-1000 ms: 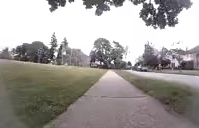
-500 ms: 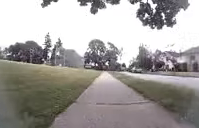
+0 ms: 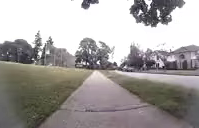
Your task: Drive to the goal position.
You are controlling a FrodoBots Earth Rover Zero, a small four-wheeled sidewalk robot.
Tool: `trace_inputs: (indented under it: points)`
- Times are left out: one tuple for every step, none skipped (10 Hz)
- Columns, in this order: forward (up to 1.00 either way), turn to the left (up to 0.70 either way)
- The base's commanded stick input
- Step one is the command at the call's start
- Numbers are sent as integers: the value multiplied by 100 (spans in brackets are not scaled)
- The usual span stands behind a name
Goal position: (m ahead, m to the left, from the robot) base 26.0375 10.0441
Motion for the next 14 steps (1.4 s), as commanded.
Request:
trace_inputs:
  points:
    - [70, 0]
    - [70, 0]
    - [70, 0]
    - [70, 0]
    - [70, 0]
    - [70, 0]
    - [70, 0]
    - [70, 0]
    - [70, 0]
    - [70, 0]
    - [70, 0]
    - [70, 0]
    - [70, 0]
    - [70, 0]
